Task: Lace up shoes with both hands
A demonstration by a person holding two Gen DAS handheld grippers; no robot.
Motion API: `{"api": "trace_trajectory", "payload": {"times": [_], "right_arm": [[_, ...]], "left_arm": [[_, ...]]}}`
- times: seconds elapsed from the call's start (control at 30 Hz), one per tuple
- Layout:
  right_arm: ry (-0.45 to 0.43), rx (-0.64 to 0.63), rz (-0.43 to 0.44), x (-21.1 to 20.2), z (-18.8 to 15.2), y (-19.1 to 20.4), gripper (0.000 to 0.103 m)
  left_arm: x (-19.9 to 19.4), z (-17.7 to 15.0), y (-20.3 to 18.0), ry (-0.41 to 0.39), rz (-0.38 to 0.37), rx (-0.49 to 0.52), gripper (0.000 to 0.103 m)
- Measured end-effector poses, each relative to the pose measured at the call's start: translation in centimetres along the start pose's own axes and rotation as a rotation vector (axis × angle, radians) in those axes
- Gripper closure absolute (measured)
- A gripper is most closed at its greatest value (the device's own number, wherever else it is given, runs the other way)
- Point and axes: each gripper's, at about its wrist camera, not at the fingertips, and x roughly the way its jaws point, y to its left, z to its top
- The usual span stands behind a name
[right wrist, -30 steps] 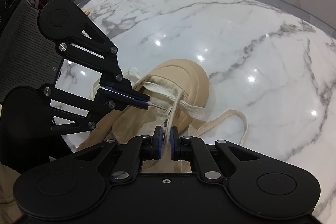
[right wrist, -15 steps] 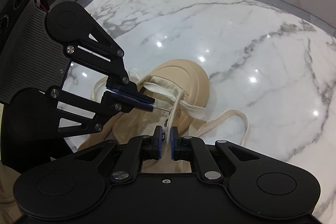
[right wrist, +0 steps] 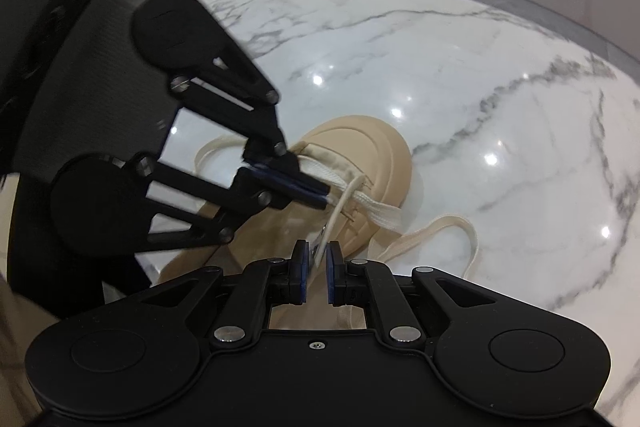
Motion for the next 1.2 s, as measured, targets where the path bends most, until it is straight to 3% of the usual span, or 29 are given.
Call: {"api": "trace_trajectory", "payload": {"times": [0.33, 0.53, 0.8, 1.07, 1.2], "right_arm": [[0.047, -0.266, -0.053, 1.1, 1.7, -0.6, 0.091], [0.064, -0.308, -0.057, 1.7, 2.1, -2.1, 0.091], [0.087, -0.478, -0.046, 4.6, 1.9, -0.3, 0.091], [0.102, -0.559, -0.041, 6.2, 3.3, -0.5, 0.091], [0.109, -0.577, -0.025, 7.0, 3.6, -0.8, 0.098]], "left_arm": [[0.2, 0.0, 0.3, -0.001, -0.008, 0.004, 0.102], [0.3, -0.1, 0.4, -0.009, -0.014, -0.006, 0.102], [0.3, -0.1, 0.5, -0.017, -0.027, -0.008, 0.102], [0.6, 0.1, 0.5, -0.017, -0.036, 0.000, 0.102], [0.7, 0.2, 0.5, -0.018, -0.039, 0.003, 0.101]]}}
